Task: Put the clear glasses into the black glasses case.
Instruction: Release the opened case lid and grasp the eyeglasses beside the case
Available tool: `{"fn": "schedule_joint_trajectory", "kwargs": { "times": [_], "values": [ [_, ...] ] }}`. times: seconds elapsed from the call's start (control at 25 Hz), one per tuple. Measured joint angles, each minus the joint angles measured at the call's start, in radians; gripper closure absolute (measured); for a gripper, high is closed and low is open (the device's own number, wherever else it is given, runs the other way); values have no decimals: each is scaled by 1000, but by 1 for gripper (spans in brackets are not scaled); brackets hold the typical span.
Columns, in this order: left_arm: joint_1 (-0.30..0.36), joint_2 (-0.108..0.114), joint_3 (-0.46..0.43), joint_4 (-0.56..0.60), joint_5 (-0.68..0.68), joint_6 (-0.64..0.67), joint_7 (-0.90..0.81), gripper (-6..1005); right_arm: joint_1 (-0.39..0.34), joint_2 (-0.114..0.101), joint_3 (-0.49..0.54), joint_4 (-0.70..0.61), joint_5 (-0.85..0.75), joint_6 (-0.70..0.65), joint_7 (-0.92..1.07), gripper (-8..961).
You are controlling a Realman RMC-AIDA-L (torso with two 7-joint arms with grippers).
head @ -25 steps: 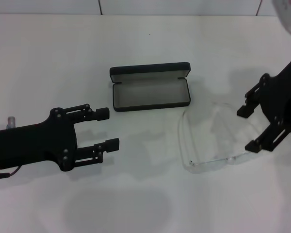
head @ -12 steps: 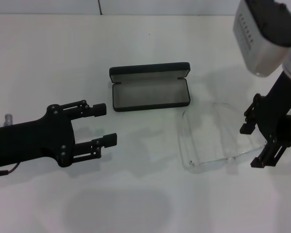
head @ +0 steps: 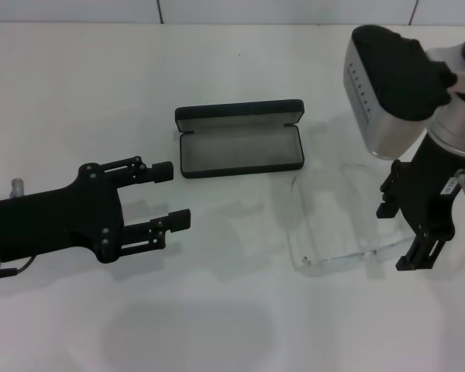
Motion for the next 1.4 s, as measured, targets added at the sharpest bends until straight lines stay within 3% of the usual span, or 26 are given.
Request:
{"fn": "schedule_joint_trajectory", "kwargs": {
  "times": [0.56,1.04,1.4],
  "values": [
    [-8,-3,0,0,0,-8,0,311,-31,3,-172,43,61,178,-14,171],
    [-13,-3,0,-1,0,-11,0,315,-33,3,-216,68,55,204,-46,206],
    [-15,-3,0,-1,0,-11,1,317,-36,3,-208,73,54,215,-50,605]
  ]
}}
